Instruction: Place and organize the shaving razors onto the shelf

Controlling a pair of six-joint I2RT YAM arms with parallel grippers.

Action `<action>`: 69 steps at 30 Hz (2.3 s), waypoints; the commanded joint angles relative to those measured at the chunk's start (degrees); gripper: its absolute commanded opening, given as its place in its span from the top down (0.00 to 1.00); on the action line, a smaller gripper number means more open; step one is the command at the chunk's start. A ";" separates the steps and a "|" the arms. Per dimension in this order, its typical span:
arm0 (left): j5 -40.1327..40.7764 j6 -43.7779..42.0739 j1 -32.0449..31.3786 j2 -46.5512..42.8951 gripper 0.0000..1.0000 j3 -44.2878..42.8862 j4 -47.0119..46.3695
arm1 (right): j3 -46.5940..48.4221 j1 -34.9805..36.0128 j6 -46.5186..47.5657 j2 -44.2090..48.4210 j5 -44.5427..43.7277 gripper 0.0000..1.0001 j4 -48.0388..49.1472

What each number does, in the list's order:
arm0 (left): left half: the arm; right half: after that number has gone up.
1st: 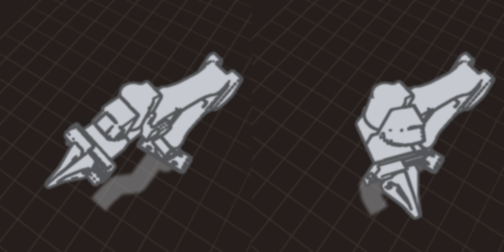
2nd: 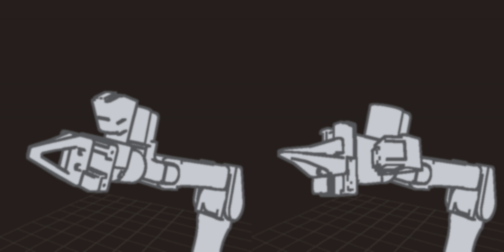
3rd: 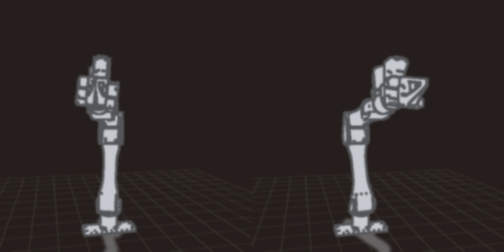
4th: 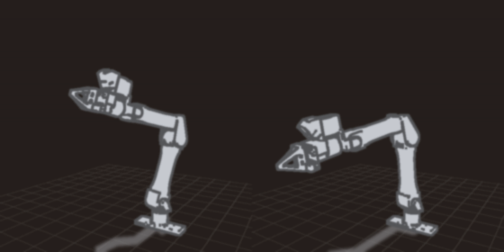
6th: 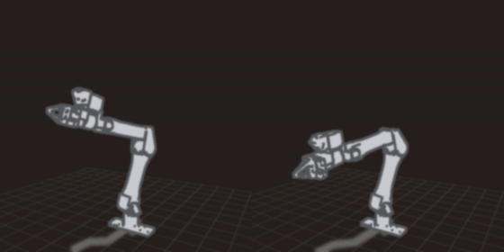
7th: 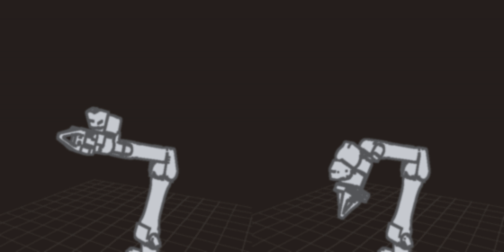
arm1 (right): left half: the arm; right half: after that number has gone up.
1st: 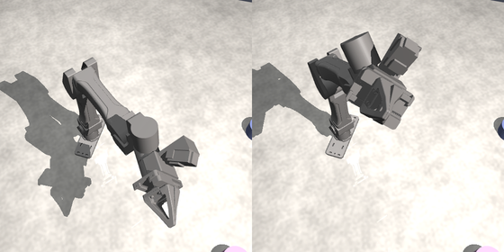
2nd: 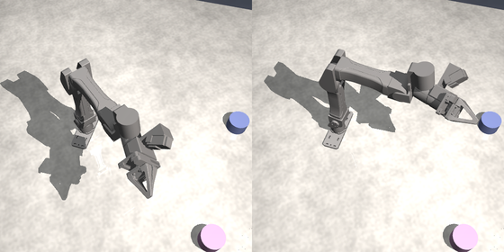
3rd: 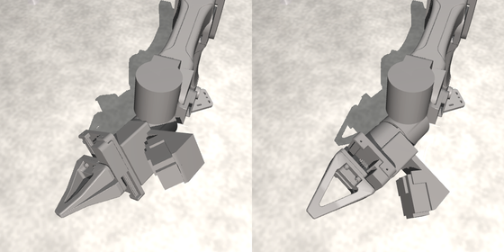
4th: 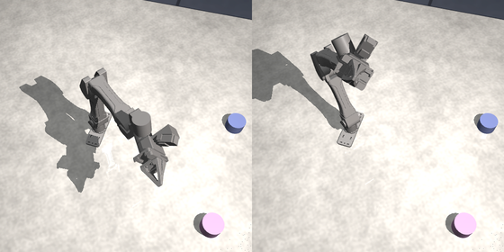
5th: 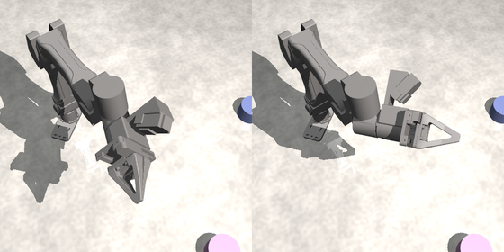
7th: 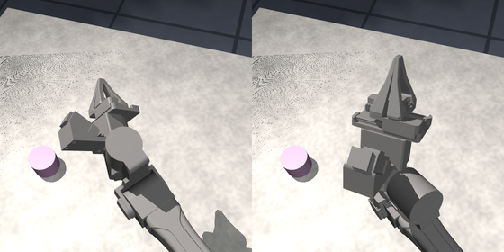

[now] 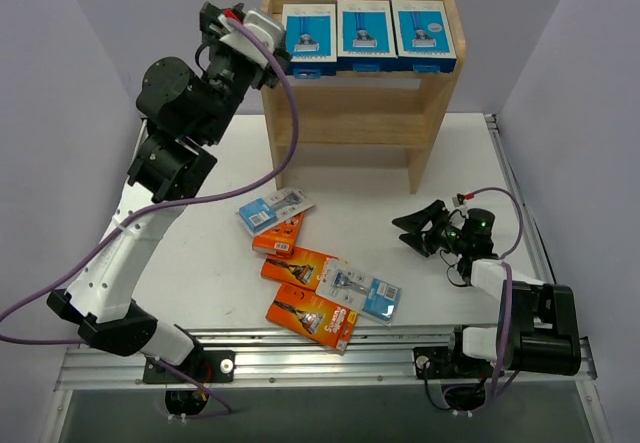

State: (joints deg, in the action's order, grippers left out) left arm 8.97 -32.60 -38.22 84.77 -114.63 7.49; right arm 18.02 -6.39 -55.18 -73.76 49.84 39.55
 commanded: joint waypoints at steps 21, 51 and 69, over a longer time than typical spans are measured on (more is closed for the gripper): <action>-16.17 36.73 15.80 4.70 0.50 0.72 8.87 | -0.44 -0.29 2.27 5.73 -0.98 0.44 -5.45; -25.41 34.88 17.12 3.56 0.62 8.28 0.42 | 0.61 -0.29 3.06 4.76 -2.21 0.44 -6.68; -26.11 34.18 17.12 5.14 0.63 8.81 -0.19 | 0.61 -0.29 3.24 2.39 -2.21 0.45 -5.01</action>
State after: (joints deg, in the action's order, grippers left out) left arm -15.84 2.28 -21.56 89.08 -105.23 10.02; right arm 17.80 -6.39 -52.58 -71.02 47.33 32.80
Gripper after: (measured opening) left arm 0.371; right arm 0.555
